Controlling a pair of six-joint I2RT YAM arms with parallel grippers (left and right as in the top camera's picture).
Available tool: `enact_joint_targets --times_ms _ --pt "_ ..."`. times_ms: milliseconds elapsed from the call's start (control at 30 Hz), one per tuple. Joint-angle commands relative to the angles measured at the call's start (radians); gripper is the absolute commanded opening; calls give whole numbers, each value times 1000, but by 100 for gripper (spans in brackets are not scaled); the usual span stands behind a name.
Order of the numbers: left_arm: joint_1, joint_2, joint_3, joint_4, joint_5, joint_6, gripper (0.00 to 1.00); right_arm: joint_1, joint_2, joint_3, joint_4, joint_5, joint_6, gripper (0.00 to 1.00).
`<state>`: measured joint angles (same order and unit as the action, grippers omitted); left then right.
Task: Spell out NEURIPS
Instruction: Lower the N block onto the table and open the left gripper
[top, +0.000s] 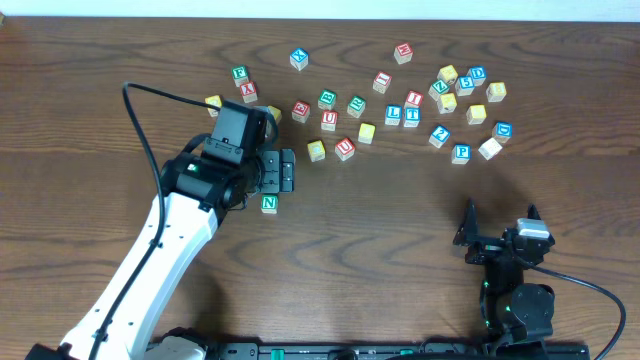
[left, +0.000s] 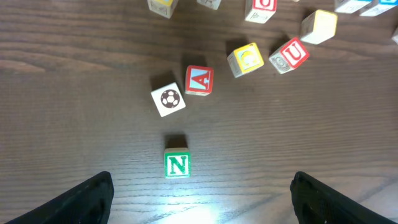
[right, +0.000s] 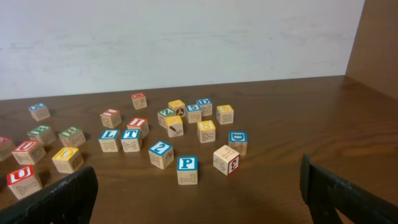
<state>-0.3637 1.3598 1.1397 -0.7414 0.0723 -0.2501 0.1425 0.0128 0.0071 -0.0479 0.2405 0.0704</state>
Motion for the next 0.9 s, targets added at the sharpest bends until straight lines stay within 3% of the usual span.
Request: enact_joint_targets --times_ms 0,67,100,867 --pt "-2 -8 17 -8 -5 6 90 1 -2 -2 -5 0 -8 99" --pt "-2 -8 17 -13 -5 5 91 1 -2 -2 -5 0 -8 99" --pt "-2 -8 17 -14 -5 5 97 1 -2 -2 -5 0 -8 99" --pt "-2 -8 16 -51 -5 6 98 1 0 -2 -5 0 -8 99"
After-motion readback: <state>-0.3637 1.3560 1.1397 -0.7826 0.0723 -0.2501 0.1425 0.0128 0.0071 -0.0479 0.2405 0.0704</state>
